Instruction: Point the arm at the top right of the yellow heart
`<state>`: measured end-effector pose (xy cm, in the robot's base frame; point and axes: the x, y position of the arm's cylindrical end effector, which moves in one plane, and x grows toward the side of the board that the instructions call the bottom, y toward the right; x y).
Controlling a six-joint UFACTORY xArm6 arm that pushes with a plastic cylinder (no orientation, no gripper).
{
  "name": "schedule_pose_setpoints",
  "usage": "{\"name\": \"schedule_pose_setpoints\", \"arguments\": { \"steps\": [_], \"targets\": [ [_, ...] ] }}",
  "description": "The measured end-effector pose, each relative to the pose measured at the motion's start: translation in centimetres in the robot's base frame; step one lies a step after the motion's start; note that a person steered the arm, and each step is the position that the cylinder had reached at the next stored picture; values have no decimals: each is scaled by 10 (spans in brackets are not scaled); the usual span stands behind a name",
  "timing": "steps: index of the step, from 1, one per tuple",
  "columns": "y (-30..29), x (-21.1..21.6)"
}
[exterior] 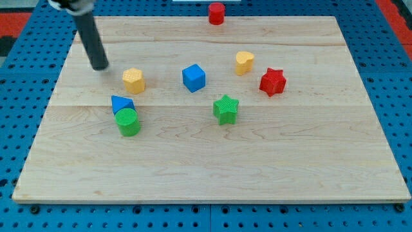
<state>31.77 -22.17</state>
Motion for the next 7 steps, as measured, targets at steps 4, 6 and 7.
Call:
{"name": "schedule_pose_setpoints", "arguments": {
  "steps": [4,6,7],
  "targets": [
    [328,-124],
    [328,-125],
    [346,-89]
  ]
}}
